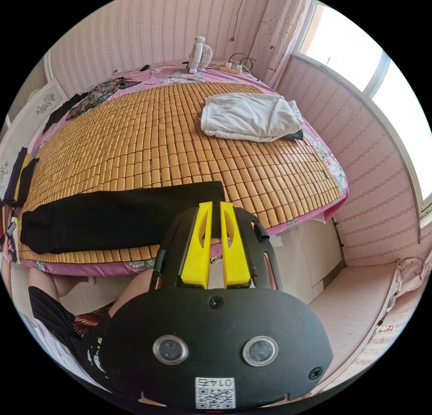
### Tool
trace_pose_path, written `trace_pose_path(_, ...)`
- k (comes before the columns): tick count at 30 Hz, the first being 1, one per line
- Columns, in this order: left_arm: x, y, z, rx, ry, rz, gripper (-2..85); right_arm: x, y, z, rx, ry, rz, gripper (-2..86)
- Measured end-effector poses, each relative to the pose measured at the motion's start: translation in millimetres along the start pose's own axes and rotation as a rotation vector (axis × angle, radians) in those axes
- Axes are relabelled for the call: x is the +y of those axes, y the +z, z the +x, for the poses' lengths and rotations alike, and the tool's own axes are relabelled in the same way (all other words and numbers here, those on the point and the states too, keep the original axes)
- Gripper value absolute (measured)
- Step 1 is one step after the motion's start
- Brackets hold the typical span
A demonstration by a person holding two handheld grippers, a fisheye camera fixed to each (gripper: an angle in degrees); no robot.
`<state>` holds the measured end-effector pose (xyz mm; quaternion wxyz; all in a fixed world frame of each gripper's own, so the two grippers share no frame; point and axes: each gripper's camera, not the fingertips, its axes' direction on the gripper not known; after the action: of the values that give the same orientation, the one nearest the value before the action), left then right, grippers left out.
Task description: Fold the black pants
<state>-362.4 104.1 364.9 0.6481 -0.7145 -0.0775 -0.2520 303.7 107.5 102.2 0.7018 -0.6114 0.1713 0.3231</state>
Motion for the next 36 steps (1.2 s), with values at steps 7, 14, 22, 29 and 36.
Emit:
trace_pose_path(7, -33.9, 10.3, -48.9, -0.071, -0.029, -0.014, 11.3, -21.6, 36.2, -156.2, -0.295, -0.402, 0.059, 5.8)
trace_pose_path(14, -40.3, -8.8, -67.0, 0.139, 0.273, 0.091, 15.0, -38.6, 85.4, -397.2, -0.863, -0.905, 0.020, 9.4)
trace_pose_path(22, 7.1, -36.9, -128.1, 0.279, 0.309, 0.056, 19.1, -47.0, 148.8, -651.4, -1.020, -1.184, -0.155, 10.7)
trace_pose_path(29, 20.4, -41.7, -150.0, 0.353, 0.345, 0.076, 20.7, -21.8, 220.4, -745.9, -0.965, -1.336, -0.376, 3.0)
trace_pose_path(36, 14.6, -65.7, -139.3, 0.400, 0.541, 0.123, 21.2, -11.2, 221.2, -758.5, -1.380, -1.531, -0.681, 0.8)
